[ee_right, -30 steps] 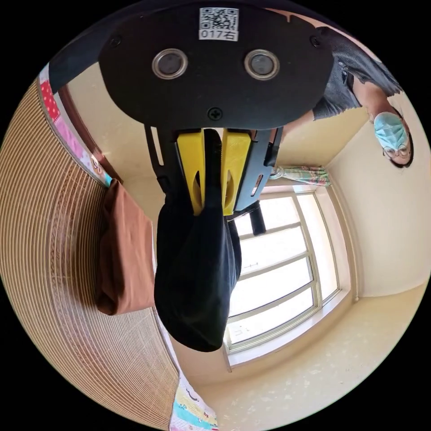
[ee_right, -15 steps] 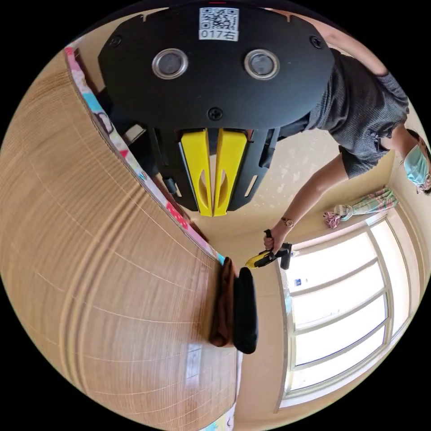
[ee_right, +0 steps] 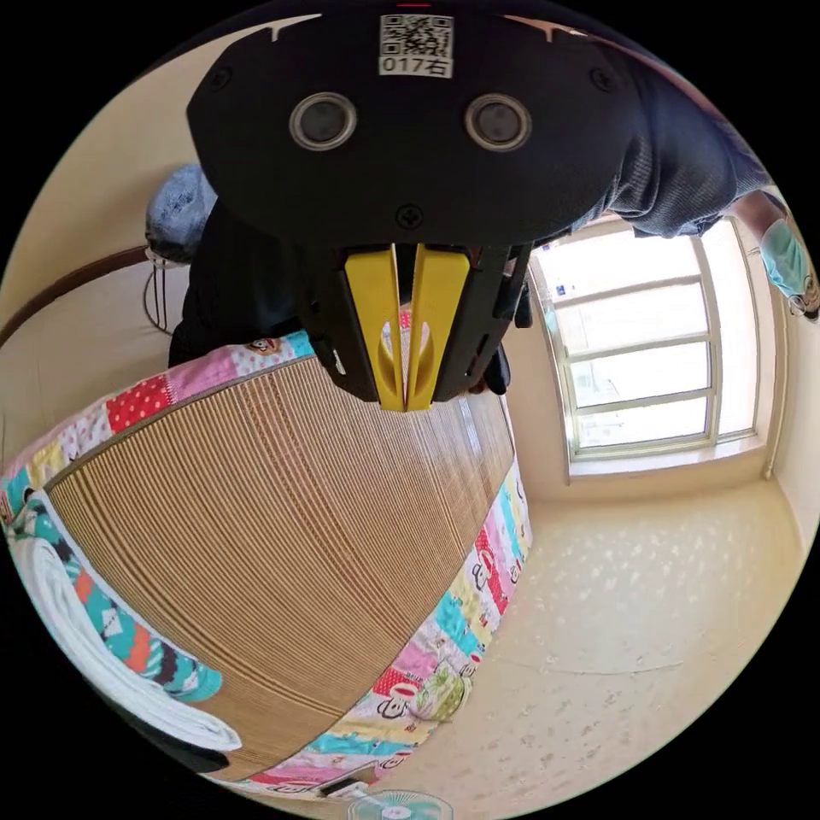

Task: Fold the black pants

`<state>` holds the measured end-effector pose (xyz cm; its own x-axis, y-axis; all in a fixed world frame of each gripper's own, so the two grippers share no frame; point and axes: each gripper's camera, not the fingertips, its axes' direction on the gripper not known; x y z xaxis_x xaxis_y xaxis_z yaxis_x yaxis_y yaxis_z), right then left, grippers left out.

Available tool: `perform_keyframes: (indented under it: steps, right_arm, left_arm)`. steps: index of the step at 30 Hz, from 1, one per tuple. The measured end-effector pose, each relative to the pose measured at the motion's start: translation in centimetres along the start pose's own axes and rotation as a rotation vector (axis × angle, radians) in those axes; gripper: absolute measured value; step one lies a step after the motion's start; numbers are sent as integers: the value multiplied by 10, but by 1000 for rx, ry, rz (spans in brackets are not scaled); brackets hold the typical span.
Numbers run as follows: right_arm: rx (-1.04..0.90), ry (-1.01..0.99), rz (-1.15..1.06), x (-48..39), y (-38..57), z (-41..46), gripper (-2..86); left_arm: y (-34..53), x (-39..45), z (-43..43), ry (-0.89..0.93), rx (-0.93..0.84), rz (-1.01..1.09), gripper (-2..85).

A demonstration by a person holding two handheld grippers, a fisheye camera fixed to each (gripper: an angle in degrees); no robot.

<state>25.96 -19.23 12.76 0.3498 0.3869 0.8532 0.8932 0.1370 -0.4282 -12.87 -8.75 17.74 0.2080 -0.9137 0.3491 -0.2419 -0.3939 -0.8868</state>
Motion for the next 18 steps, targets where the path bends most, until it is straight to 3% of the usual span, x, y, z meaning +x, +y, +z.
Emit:
perform_keyframes:
  steps: [2, 5, 9, 11, 18]
  right_arm:
    - [90, -17, 49, 19, 14, -19, 12]
    - [247, -66, 123, 55, 36, -54, 27]
    - [446, -102, 240, 114, 57, -99, 66]
    - [495, -93, 290, 142, 54, -115, 88]
    - [555, -143, 378, 220, 38, -127, 131]
  left_arm:
    - [-9, 56, 48, -44, -160, 247, -10]
    - [-3, 114, 84, -188, -208, 487, -9]
    - [7, 141, 116, -122, -141, 533, -7]
    - [19, 146, 141, -4, -91, 551, 0]
    - [57, 150, 222, -79, -48, 461, 44]
